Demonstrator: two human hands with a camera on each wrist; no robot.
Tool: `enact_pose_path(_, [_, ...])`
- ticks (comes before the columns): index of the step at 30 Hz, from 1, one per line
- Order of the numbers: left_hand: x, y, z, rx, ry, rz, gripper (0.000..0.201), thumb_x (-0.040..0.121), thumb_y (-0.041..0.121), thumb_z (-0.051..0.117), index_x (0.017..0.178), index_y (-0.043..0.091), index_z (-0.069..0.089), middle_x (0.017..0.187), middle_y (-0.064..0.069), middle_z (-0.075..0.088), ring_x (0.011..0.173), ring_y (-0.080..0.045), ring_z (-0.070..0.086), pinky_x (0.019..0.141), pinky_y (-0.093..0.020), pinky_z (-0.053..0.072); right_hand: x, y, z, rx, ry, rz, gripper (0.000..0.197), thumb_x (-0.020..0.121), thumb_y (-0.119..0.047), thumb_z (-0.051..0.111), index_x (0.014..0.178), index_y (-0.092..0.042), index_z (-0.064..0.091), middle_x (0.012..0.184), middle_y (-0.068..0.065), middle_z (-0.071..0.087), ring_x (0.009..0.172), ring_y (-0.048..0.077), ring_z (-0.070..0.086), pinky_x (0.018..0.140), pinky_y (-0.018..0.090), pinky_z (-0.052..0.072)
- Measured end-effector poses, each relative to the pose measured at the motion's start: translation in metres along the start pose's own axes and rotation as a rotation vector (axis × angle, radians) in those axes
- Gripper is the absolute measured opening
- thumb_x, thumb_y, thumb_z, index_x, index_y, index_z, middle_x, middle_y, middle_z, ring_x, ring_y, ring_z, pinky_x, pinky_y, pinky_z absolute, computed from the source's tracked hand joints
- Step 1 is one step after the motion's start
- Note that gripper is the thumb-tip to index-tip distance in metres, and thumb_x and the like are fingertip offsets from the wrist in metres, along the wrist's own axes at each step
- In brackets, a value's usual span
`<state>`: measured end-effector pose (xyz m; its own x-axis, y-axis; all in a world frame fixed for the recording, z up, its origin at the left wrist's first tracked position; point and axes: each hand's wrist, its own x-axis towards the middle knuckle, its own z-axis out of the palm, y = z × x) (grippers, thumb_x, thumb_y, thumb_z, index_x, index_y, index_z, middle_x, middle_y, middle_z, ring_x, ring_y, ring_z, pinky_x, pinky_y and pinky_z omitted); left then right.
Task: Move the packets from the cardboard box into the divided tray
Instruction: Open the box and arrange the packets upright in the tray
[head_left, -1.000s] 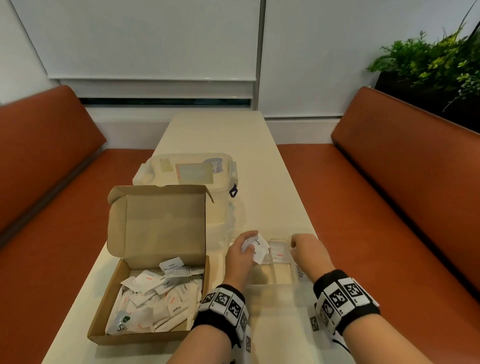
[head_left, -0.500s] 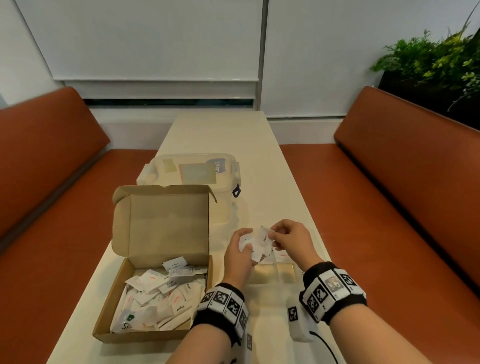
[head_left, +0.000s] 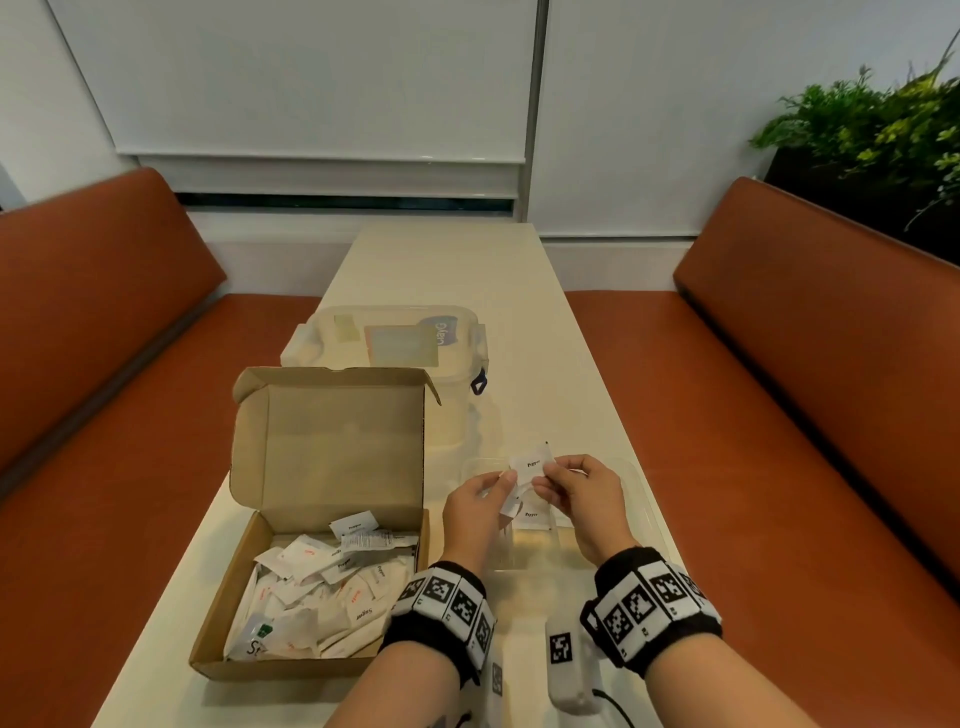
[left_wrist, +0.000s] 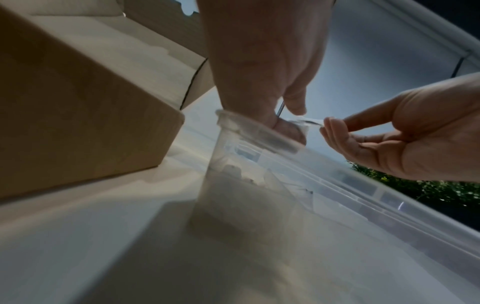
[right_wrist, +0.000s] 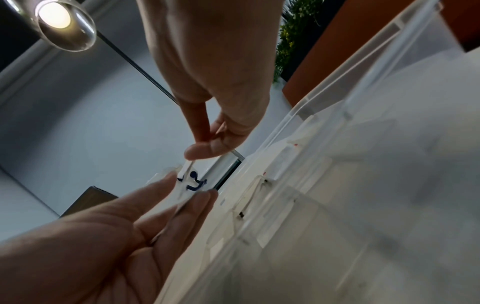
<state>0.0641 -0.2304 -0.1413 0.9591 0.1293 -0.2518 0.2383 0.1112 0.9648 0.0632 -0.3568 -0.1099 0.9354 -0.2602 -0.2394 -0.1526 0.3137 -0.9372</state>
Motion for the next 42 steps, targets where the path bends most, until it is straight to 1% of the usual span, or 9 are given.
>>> enact_pose_path(5, [-0.001, 0.003, 0.000, -0.005, -0.009, -0.005, 0.022, 0.088, 0.018, 0.066, 0.099, -0.001, 0.067, 0.085, -0.009, 0.068, 0.082, -0.025, 0.065, 0.070, -0.034, 0.055, 0.000, 0.003, 0.001, -0.067, -0.063, 0.019, 0.006, 0.087, 0.001, 0.060, 0.093, 0.003, 0.058, 0.075, 0.018, 0.067, 0.063, 0.022, 0.068, 0.058, 0.022, 0.056])
enact_pose_path(9, [-0.002, 0.006, -0.005, 0.179, -0.016, 0.071, 0.020, 0.090, 0.020, 0.063, 0.101, 0.004, 0.070, 0.092, -0.015, 0.072, 0.091, -0.033, 0.066, 0.085, -0.044, 0.052, 0.006, -0.004, 0.000, -0.565, -0.098, -0.191, 0.020, 0.086, -0.012, 0.067, 0.105, -0.015, 0.064, 0.099, 0.002, 0.065, 0.079, 0.017, 0.064, 0.070, 0.020, 0.054])
enact_pose_path(11, [-0.003, 0.007, -0.008, 0.227, -0.029, 0.079, 0.021, 0.091, 0.022, 0.062, 0.103, 0.006, 0.070, 0.093, -0.012, 0.072, 0.092, -0.031, 0.067, 0.086, -0.043, 0.053, 0.010, -0.012, 0.003, -0.728, -0.171, -0.278, 0.022, 0.084, -0.015, 0.068, 0.105, -0.022, 0.068, 0.093, -0.006, 0.065, 0.070, 0.005, 0.060, 0.062, 0.008, 0.047])
enact_pose_path(15, [-0.002, 0.008, -0.011, 0.291, 0.039, 0.125, 0.024, 0.093, 0.023, 0.058, 0.104, 0.006, 0.069, 0.098, -0.011, 0.071, 0.097, -0.028, 0.065, 0.089, -0.041, 0.051, 0.018, -0.016, 0.003, -0.864, -0.189, -0.295, 0.007, 0.082, -0.011, 0.069, 0.086, -0.015, 0.073, 0.071, -0.012, 0.063, 0.064, -0.001, 0.054, 0.055, 0.002, 0.039])
enact_pose_path(20, [0.002, 0.008, -0.015, 0.218, 0.212, 0.184, 0.029, 0.097, 0.020, 0.053, 0.117, 0.002, 0.063, 0.109, -0.012, 0.068, 0.102, -0.024, 0.062, 0.090, -0.033, 0.049, 0.022, -0.004, -0.008, -0.930, -0.099, -0.234, 0.013, 0.080, -0.013, 0.072, 0.071, -0.022, 0.068, 0.062, -0.013, 0.059, 0.058, -0.002, 0.050, 0.050, 0.009, 0.034])
enact_pose_path(24, [0.003, 0.007, -0.014, 0.237, 0.221, 0.195, 0.030, 0.097, 0.020, 0.052, 0.117, 0.002, 0.064, 0.111, -0.013, 0.068, 0.106, -0.027, 0.061, 0.094, -0.038, 0.049, 0.021, 0.010, -0.006, -1.185, -0.197, -0.202, 0.008, 0.082, -0.012, 0.066, 0.079, -0.017, 0.072, 0.079, -0.005, 0.068, 0.073, 0.006, 0.057, 0.065, 0.016, 0.041])
enact_pose_path(30, [0.001, 0.007, -0.013, 0.259, 0.217, 0.194, 0.030, 0.096, 0.017, 0.053, 0.120, 0.001, 0.063, 0.115, -0.011, 0.066, 0.110, -0.023, 0.060, 0.096, -0.031, 0.047, 0.022, 0.019, -0.001, -1.484, -0.195, -0.408, 0.021, 0.093, -0.014, 0.051, 0.099, -0.017, 0.070, 0.096, 0.002, 0.069, 0.102, 0.017, 0.049, 0.079, 0.022, 0.042])
enact_pose_path(36, [0.000, 0.005, -0.014, 0.286, 0.188, 0.157, 0.028, 0.096, 0.016, 0.052, 0.116, 0.002, 0.065, 0.107, -0.013, 0.069, 0.103, -0.027, 0.062, 0.089, -0.034, 0.050, 0.018, 0.026, -0.004, -1.643, -0.210, -0.538, 0.024, 0.095, -0.018, 0.048, 0.104, -0.017, 0.070, 0.113, -0.001, 0.053, 0.105, 0.019, 0.040, 0.080, 0.024, 0.042])
enact_pose_path(42, [-0.001, 0.004, -0.014, 0.281, 0.187, 0.153, 0.028, 0.096, 0.015, 0.052, 0.114, -0.001, 0.065, 0.108, -0.017, 0.068, 0.105, -0.030, 0.062, 0.090, -0.037, 0.050, 0.017, 0.029, -0.005, -1.577, -0.200, -0.575, 0.017, 0.087, -0.014, 0.053, 0.100, -0.017, 0.063, 0.111, -0.001, 0.052, 0.101, 0.018, 0.040, 0.073, 0.023, 0.036])
